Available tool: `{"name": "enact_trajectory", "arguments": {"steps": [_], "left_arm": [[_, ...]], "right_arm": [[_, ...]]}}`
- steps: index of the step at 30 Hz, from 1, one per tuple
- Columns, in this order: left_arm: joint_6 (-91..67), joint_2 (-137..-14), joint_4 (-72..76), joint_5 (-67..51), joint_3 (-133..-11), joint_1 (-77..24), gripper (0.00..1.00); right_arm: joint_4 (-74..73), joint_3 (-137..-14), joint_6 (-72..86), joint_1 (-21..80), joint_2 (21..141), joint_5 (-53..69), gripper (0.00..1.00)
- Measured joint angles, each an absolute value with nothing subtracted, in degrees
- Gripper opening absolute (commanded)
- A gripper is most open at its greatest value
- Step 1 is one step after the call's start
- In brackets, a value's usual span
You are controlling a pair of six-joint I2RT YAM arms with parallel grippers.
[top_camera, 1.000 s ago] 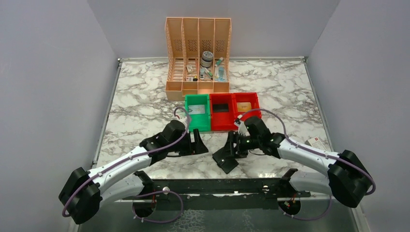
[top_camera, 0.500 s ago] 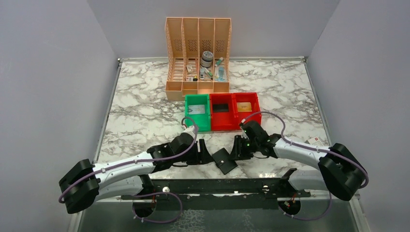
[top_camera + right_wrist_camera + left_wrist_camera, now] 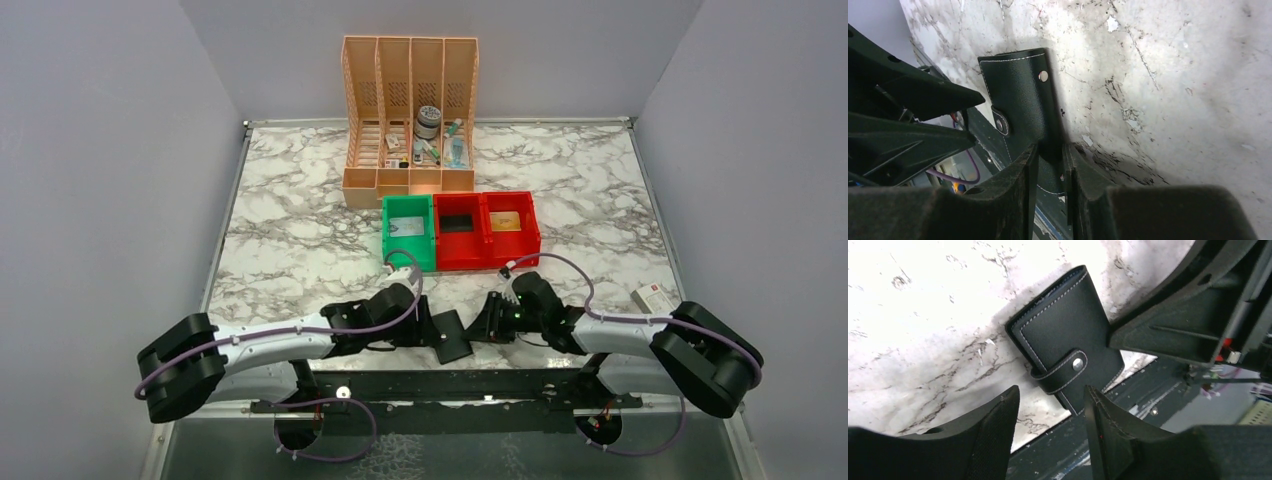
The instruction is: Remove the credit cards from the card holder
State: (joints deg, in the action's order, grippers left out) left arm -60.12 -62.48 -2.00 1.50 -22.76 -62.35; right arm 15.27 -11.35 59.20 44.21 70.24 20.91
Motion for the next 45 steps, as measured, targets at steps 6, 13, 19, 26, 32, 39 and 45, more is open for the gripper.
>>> {"name": "enact_trajectory", "arguments": {"steps": [6, 13, 19, 26, 32, 39, 45], "left_arm": [[-57.4, -70.9, -8.9, 6.9, -31.6, -64.3, 0.50], [-54.9, -83.2, -17.9, 13.6, -43.9, -69.7, 0.46], [-54.7, -88.5, -25.3, 19.5, -49.7, -72.9, 0.31], [-55.0, -90.2, -27.3, 22.9, -51.3, -74.9, 0.17], [-55.1, -90.1, -27.4, 23.7, -51.3, -75.3, 0.12], [-55.2, -84.8, -22.3, 24.0, -45.4, -75.4, 0.06], [-56.2, -79.4, -18.2, 23.8, -39.9, -75.5, 0.04]], "right_arm": [[18.5, -11.2, 59.8, 44.6, 72.2, 21.1, 0.26], [20.8, -10.3, 60.3, 44.6, 72.6, 20.8, 0.26], [22.4, -9.8, 61.0, 44.6, 73.1, 20.8, 0.27], [22.6, -10.2, 60.3, 44.6, 73.3, 21.4, 0.34], [21.0, -11.9, 56.9, 44.6, 74.0, 23.2, 0.32], [18.5, -14.4, 53.4, 44.7, 76.1, 23.7, 0.26], [17.8, -14.5, 52.2, 44.7, 75.6, 23.6, 0.29]]}}
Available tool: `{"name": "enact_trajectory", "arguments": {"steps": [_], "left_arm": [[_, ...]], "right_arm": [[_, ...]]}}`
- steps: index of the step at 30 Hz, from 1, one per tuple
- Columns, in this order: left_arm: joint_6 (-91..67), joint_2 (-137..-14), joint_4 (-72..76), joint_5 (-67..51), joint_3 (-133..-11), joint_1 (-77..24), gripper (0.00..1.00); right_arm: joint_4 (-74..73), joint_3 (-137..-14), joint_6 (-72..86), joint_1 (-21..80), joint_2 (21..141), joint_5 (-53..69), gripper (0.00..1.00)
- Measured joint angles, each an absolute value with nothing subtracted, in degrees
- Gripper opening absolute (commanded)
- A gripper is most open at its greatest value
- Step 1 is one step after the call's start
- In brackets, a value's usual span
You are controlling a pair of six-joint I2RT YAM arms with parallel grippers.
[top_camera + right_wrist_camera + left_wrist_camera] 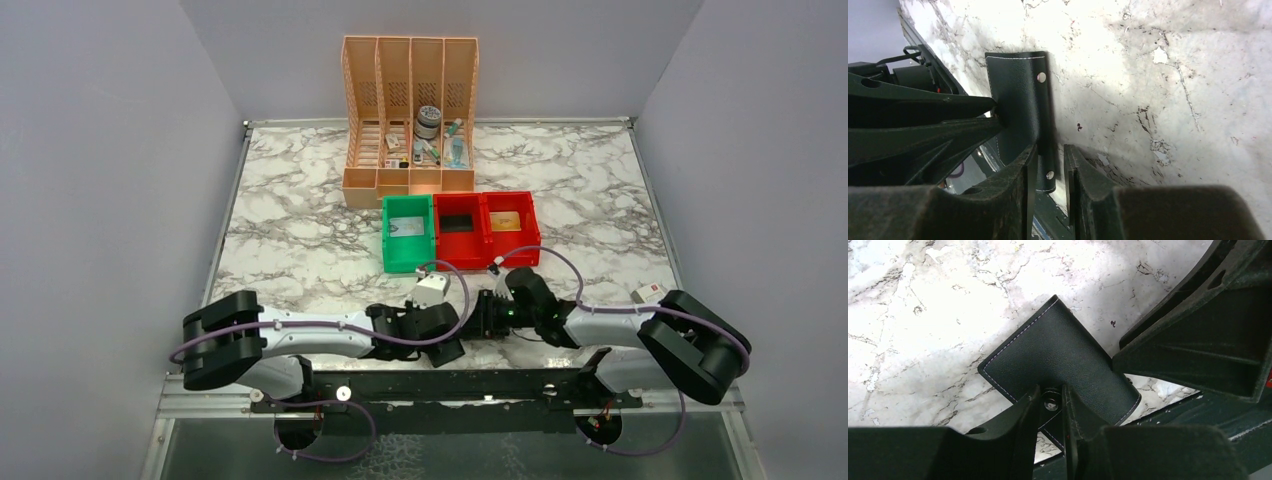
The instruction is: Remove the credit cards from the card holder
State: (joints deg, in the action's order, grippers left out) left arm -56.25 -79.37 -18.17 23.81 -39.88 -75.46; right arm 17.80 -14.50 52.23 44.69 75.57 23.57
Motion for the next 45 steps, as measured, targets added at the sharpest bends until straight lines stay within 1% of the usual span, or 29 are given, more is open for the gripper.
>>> {"name": "enact_trajectory", "arguments": {"steps": [3, 8, 12, 18, 22, 24, 27, 30, 31, 33, 34, 36, 37, 41, 45], "left_arm": [[-56.7, -77.2, -16.9, 23.7, -38.0, -75.5, 0.00], [-57.2, -72.4, -13.0, 23.6, -33.4, -75.5, 0.00], [-57.8, -70.5, -10.6, 23.6, -30.9, -75.5, 0.00], [-58.5, -68.5, -7.3, 23.6, -28.7, -75.5, 0.00], [-58.8, -68.3, -5.9, 23.5, -28.2, -75.4, 0.00], [-59.1, -68.1, -4.9, 23.5, -28.2, -75.5, 0.00], [-59.6, -67.1, -4.8, 23.6, -28.2, -75.5, 0.00], [-60.2, -64.8, -5.4, 23.8, -27.9, -75.5, 0.00], [-60.5, -63.8, -5.6, 23.9, -27.6, -75.5, 0.05], [-60.6, -61.9, -6.6, 24.2, -27.0, -75.5, 0.29], [-60.6, -61.1, -7.6, 24.4, -27.0, -75.5, 0.37], [-60.6, -60.6, -9.3, 25.0, -27.0, -75.4, 0.48], [-60.8, -60.6, -10.2, 25.2, -27.2, -75.4, 0.52], [-59.6, -63.6, -14.6, 25.1, -29.8, -75.5, 0.55], [-59.0, -70.6, -17.0, 25.2, -34.9, -75.5, 0.55]], "right_arm": [[17.6, -14.5, 51.7, 44.7, 75.3, 23.7, 0.34], [17.9, -14.5, 49.9, 44.7, 74.9, 24.7, 0.39], [18.0, -15.3, 47.9, 44.7, 75.8, 26.8, 0.40], [21.8, -17.6, 46.7, 45.8, 81.9, 33.4, 0.40], [24.0, -19.1, 47.3, 47.8, 85.8, 34.8, 0.28], [24.4, -19.2, 48.2, 48.1, 86.6, 34.5, 0.25], [24.4, -18.6, 49.9, 48.3, 86.1, 32.1, 0.12], [24.3, -16.6, 51.5, 48.3, 83.4, 28.6, 0.10], [24.2, -15.6, 52.3, 48.4, 82.0, 27.3, 0.10], [24.0, -14.6, 52.9, 48.4, 80.2, 25.8, 0.10], [24.0, -14.4, 53.3, 48.4, 79.6, 25.1, 0.09], [24.0, -14.0, 53.8, 48.4, 78.8, 23.9, 0.08], [24.0, -13.8, 54.2, 48.4, 78.4, 23.2, 0.07], [24.3, -11.7, 56.2, 48.4, 76.0, 20.4, 0.07], [24.1, -10.1, 57.3, 48.4, 72.7, 17.9, 0.08]]}}
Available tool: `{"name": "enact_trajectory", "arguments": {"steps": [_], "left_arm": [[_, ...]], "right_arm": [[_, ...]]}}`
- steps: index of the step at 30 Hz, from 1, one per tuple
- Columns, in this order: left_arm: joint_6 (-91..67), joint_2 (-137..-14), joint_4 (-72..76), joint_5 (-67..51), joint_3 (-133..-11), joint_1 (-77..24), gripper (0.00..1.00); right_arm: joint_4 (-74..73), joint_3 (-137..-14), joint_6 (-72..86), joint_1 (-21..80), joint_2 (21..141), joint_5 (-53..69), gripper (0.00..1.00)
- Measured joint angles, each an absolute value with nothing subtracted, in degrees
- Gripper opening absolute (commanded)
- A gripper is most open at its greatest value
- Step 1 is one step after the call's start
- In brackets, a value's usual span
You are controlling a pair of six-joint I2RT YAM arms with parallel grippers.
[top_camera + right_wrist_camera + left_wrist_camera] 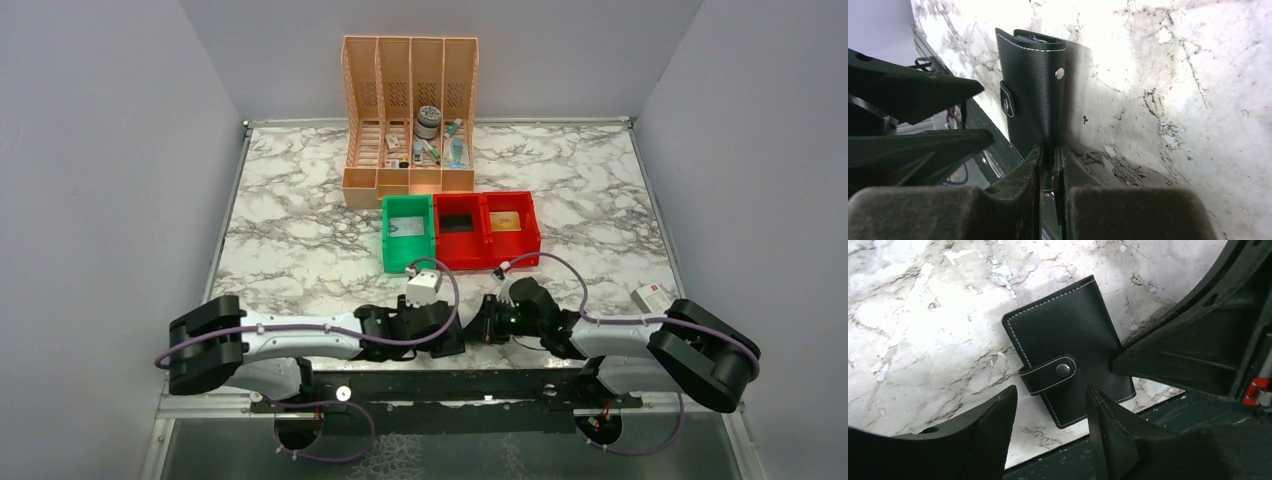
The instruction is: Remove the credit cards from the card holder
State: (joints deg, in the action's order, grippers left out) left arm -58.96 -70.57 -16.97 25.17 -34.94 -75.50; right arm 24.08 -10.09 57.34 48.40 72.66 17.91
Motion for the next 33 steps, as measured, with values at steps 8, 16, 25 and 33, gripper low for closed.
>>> {"name": "enact_trajectory", "arguments": {"steps": [8, 16, 25, 33], "left_arm": [[-56.7, -84.4, -20.4, 26.1, -45.8, -75.5, 0.47], [-56.4, -90.4, -24.6, 29.4, -51.4, -75.5, 0.38], [-56.9, -92.3, -25.4, 31.4, -53.0, -75.2, 0.12], [-57.3, -90.1, -25.8, 32.6, -50.6, -73.0, 0.19]], "right_arm": [[18.7, -10.2, 56.8, 48.4, 67.2, 14.1, 0.08], [15.4, -10.2, 56.6, 48.4, 64.0, 12.2, 0.08], [14.5, -10.0, 56.5, 48.4, 63.3, 11.1, 0.08], [12.8, -10.2, 56.1, 48.4, 63.0, 9.4, 0.09]]}}
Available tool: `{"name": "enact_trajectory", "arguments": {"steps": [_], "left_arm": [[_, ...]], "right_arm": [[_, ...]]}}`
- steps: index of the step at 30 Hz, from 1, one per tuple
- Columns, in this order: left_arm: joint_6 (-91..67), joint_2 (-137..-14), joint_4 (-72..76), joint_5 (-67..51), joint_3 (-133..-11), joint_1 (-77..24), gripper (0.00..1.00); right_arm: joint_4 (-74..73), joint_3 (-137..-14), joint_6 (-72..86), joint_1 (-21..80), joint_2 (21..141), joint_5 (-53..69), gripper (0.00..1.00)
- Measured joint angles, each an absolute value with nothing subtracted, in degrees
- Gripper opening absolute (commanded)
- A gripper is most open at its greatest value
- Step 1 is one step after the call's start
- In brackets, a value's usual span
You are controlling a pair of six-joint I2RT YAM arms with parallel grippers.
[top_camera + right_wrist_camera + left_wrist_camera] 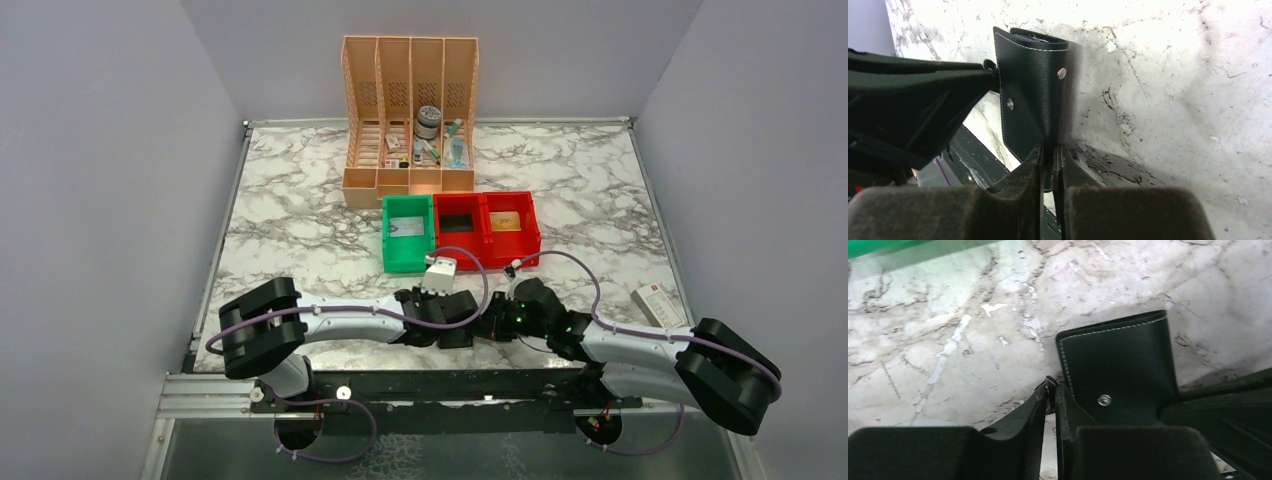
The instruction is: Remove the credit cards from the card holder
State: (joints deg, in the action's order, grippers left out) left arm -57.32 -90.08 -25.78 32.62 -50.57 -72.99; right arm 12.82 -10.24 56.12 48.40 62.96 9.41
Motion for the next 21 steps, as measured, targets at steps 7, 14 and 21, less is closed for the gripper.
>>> {"name": "enact_trajectory", "arguments": {"steps": [7, 14, 21], "left_arm": [[-57.0, -87.7, -26.6, 33.6, -48.2, -72.4, 0.35], [-57.1, -87.6, -26.7, 34.0, -47.7, -72.3, 0.32], [-57.0, -86.5, -23.6, 32.9, -44.3, -71.7, 0.17]], "right_arm": [[11.4, -10.9, 55.2, 48.4, 63.0, 9.4, 0.10], [10.2, -11.7, 54.5, 48.4, 63.2, 9.4, 0.10], [10.0, -11.9, 54.2, 48.4, 63.2, 9.4, 0.11]]}}
